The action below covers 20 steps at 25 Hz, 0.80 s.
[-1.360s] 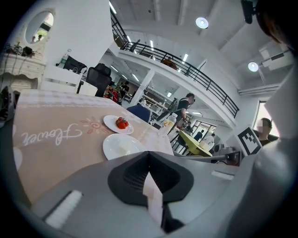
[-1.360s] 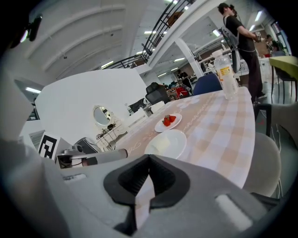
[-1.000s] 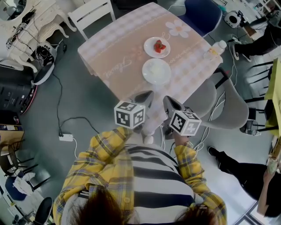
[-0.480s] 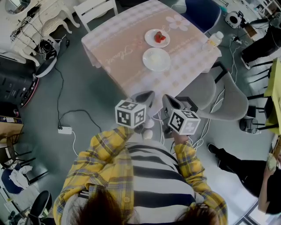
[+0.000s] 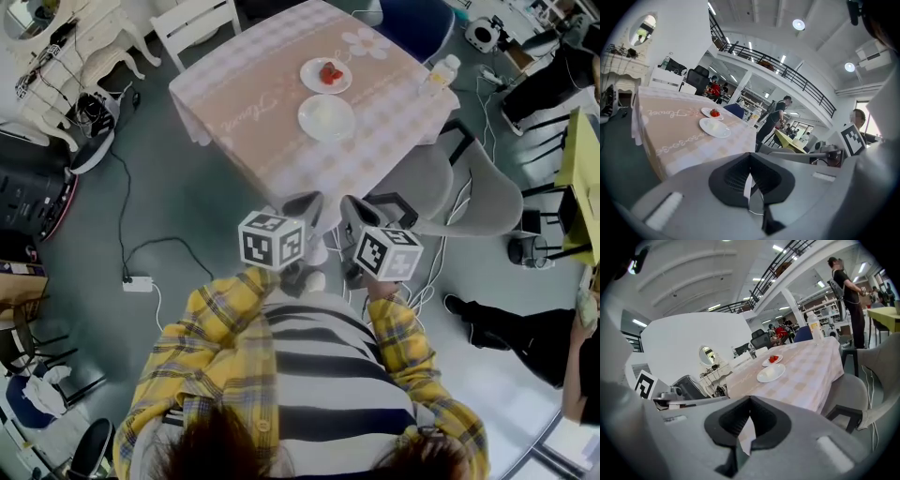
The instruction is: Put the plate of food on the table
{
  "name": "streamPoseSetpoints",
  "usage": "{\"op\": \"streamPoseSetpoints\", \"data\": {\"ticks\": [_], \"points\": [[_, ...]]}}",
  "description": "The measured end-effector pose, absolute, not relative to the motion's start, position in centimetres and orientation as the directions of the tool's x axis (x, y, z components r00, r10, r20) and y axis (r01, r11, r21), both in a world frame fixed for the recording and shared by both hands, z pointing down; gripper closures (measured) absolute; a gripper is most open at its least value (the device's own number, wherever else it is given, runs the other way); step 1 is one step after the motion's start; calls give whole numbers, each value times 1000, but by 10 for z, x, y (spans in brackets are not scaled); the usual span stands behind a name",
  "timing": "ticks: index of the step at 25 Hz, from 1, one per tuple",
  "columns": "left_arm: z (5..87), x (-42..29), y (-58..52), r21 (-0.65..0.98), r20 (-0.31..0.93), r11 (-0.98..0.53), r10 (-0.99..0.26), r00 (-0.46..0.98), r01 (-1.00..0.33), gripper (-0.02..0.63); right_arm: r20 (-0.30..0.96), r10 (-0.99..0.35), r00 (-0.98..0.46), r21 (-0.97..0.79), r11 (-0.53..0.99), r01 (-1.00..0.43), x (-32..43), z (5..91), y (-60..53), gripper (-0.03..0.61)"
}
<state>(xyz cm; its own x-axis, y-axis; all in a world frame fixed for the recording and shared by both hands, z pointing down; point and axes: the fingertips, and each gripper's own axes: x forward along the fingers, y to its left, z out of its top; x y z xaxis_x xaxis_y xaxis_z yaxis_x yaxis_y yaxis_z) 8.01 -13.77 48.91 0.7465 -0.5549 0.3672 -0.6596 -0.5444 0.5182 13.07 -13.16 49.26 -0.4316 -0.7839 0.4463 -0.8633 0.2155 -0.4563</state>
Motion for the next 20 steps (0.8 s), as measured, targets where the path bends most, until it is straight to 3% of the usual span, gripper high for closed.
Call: {"op": "streamPoseSetpoints", "data": {"ticks": [20], "points": [[486, 13, -89, 534, 372, -602, -463, 805, -593, 612, 453, -835, -314, -449, 91, -889, 71, 489, -79, 580]]}}
